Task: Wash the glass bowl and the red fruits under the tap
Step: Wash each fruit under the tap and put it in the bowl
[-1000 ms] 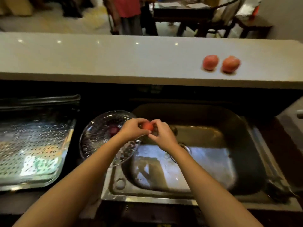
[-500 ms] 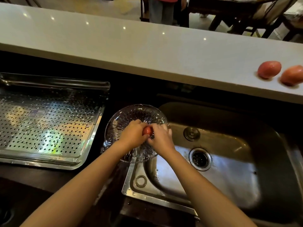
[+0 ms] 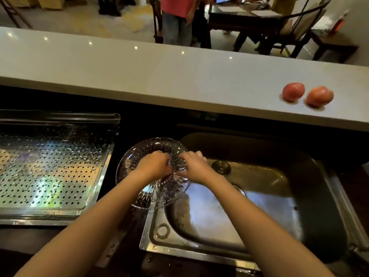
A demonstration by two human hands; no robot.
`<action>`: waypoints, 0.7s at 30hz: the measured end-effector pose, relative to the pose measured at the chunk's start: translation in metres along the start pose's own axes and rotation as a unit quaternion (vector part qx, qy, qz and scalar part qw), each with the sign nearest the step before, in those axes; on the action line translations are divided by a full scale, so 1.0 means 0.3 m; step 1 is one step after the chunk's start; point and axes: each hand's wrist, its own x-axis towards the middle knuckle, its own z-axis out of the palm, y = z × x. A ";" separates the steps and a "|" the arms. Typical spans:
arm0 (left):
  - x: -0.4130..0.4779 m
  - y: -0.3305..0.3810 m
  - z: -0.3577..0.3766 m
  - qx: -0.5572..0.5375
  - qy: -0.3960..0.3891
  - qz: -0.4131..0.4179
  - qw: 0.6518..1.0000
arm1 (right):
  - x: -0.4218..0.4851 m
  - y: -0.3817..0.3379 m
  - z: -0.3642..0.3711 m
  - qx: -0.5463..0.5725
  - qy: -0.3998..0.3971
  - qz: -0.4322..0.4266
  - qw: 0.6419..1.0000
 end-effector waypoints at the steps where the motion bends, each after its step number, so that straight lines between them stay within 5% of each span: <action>1: 0.007 0.023 -0.034 0.023 -0.012 0.004 1.000 | -0.006 0.012 -0.045 -0.004 -0.015 0.009 1.000; 5: 0.034 0.156 -0.185 0.046 -0.056 0.073 0.995 | -0.057 0.062 -0.256 0.003 -0.048 0.038 0.998; 13: 0.066 0.508 -0.474 -0.076 0.003 0.221 0.972 | -0.282 0.206 -0.648 0.021 0.100 0.105 0.989; 21: 0.249 0.859 -0.476 -0.155 0.133 0.189 0.960 | -0.376 0.400 -0.764 -0.049 0.287 0.293 0.911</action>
